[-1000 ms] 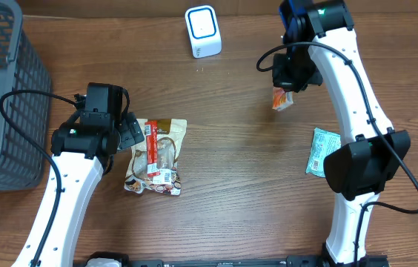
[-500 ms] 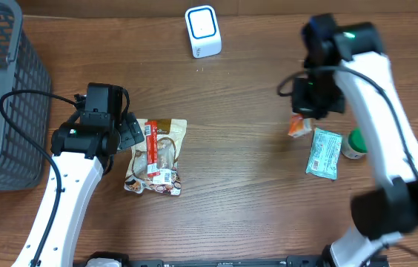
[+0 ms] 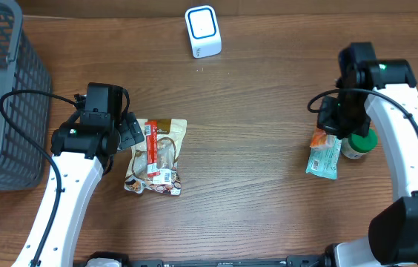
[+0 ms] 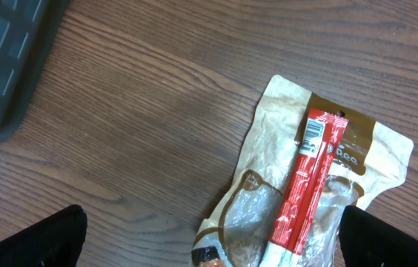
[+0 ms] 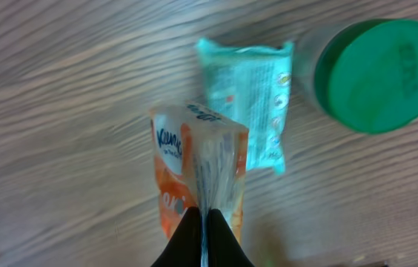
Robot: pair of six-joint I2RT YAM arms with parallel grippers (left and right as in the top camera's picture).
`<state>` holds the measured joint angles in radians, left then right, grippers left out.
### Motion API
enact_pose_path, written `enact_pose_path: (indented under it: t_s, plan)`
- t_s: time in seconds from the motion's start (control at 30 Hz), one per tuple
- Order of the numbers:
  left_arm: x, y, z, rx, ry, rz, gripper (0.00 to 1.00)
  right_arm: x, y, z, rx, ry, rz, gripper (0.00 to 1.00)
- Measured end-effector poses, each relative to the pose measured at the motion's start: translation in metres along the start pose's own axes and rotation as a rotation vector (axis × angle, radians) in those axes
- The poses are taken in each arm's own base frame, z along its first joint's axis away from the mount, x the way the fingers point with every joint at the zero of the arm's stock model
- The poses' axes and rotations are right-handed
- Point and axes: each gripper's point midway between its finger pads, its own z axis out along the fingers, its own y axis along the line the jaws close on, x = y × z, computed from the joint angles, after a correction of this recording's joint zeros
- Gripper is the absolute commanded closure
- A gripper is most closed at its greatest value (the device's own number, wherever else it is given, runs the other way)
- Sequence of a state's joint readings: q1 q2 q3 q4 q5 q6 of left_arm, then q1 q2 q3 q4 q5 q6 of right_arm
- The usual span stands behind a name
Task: Scan the item barcode
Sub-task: 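Bring the Kleenex pack forward and lower it beside the jar, then open the right gripper and swing it left over the snack bag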
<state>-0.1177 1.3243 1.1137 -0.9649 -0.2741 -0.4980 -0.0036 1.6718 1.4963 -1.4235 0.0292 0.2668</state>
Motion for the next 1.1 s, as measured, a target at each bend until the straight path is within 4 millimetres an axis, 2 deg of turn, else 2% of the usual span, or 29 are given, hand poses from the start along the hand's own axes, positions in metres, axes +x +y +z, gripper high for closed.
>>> enact_pose_path:
  t_s: [0.23, 0.43, 0.83, 1.1]
  plan:
    - [0.000, 0.000, 0.000, 0.000, 0.000, 0.000, 0.01, -0.006, -0.031, 0.038, 0.017, 0.003, 0.084, 0.96]
    - [0.000, 0.000, 0.000, 0.000, 0.000, 0.000, 0.00, -0.009, -0.032, 0.056, 0.011, -0.019, 0.062, 0.96]
    - [0.000, 0.000, 0.000, 0.000, -0.001, 0.000, 0.01, -0.008, -0.036, 0.058, 0.030, -0.017, 0.048, 0.95]
    - [0.000, 0.000, 0.000, 0.000, 0.000, 0.000, 0.00, -0.004, -0.036, 0.058, 0.032, -0.001, 0.043, 0.84]
